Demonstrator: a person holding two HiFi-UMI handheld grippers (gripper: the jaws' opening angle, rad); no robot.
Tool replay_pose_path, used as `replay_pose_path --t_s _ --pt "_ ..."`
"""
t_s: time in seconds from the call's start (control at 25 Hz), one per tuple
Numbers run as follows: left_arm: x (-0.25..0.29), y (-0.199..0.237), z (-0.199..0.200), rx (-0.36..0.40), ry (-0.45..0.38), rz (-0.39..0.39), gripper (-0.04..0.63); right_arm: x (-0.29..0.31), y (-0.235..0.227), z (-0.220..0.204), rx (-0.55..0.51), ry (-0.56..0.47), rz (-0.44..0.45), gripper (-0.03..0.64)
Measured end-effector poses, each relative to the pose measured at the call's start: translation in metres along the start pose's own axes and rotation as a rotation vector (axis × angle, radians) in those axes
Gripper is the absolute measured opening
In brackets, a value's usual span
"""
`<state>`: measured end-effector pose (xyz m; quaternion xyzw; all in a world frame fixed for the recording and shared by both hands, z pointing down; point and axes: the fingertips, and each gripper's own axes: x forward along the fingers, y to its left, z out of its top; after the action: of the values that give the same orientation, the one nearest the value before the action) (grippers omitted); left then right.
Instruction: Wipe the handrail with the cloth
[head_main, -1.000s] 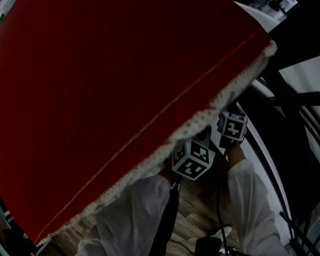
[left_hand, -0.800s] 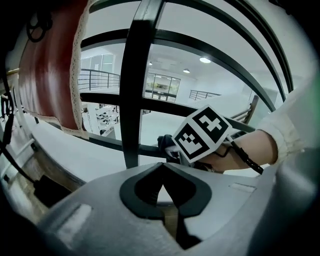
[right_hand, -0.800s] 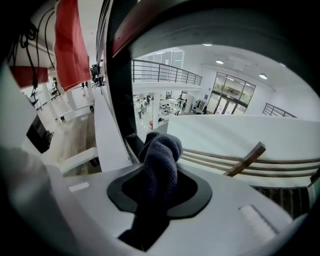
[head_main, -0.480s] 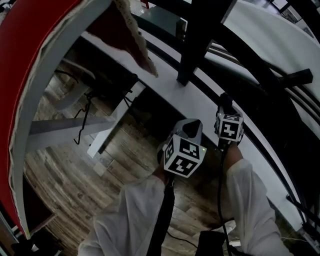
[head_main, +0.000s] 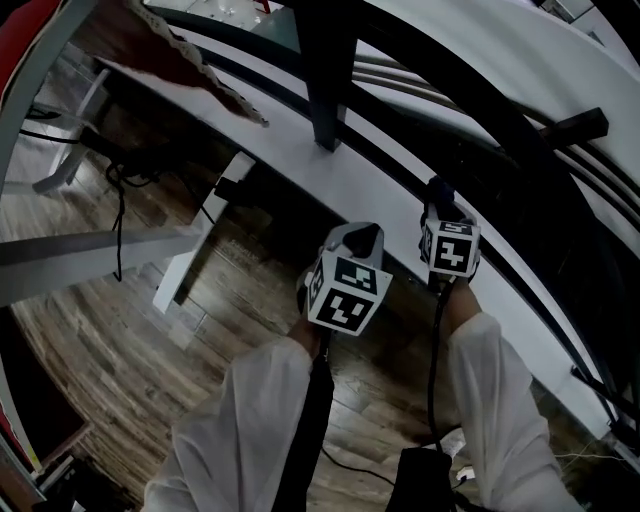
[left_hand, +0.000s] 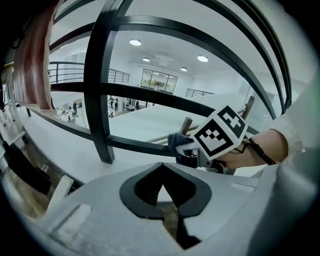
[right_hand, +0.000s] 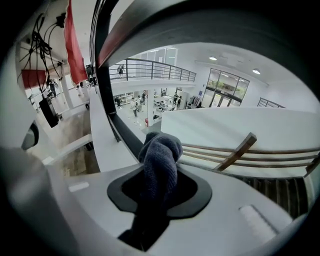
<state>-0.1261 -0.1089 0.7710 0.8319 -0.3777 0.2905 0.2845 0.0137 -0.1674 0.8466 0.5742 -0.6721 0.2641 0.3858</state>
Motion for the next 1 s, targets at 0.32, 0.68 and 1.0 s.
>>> replay_pose_path --t_s 0.32,0.68,1.0 --pt "0.022 -0.014 0.003 -0.007 0.006 -0.005 0.002 -0.014 -0.023 -0.021 0.028 -0.003 0.006 0.095" --pt "0.035 -0.032 0.003 -0.009 0.035 -0.013 0.002 -0.022 -0.043 -0.039 0.051 0.005 0.008 0.097" --pt "0.040 -0.041 0.002 -0.015 0.040 -0.022 0.003 -0.029 -0.057 -0.051 0.068 0.000 -0.013 0.097"
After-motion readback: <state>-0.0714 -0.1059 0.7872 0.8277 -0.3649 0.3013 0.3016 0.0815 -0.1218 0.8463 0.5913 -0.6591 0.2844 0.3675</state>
